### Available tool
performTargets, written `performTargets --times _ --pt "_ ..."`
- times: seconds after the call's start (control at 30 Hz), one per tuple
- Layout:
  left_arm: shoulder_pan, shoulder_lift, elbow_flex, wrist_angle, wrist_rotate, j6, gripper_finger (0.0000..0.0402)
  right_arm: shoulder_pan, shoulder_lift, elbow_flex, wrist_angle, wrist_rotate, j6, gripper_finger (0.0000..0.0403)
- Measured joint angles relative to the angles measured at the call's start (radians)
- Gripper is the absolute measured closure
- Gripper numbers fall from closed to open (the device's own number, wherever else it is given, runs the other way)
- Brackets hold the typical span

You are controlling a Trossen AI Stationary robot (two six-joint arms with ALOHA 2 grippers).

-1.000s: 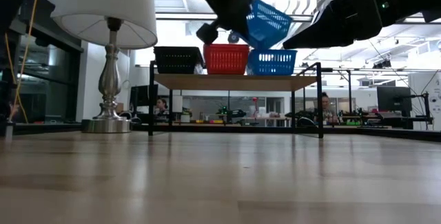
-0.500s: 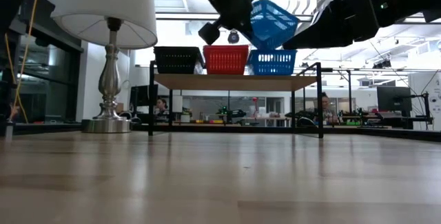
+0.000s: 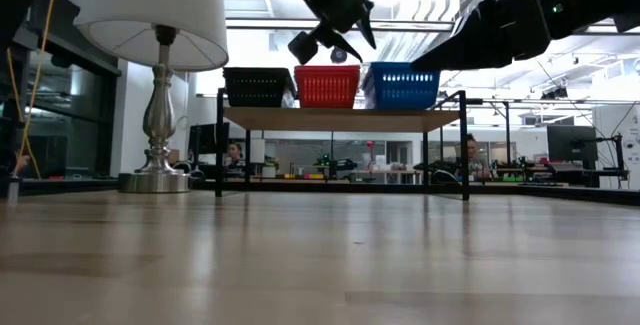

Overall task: Stack baskets on shelf by color
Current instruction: Stack the blue bin on top of the blue bin on the shelf

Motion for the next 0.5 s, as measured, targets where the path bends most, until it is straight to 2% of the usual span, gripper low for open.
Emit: performTargets --times 0.2,0.37,0.5 --pt "-0.001 0.0 0.0 0.029 -0.035 -0.059 0.0252 0.0 0.0 0.0 0.0 0.0 0.0 0.0403" --pt "-0.017 0.0 0.0 0.118 -0.202 -0.182 0.0248 0.0 0.0 0.0 0.0 0.001 0.0 0.0403" --pt "-0.035 -0.018 -0.001 0.174 -0.28 -0.253 0.0253 0.0 0.0 0.0 0.0 0.014 -0.018 0.0403"
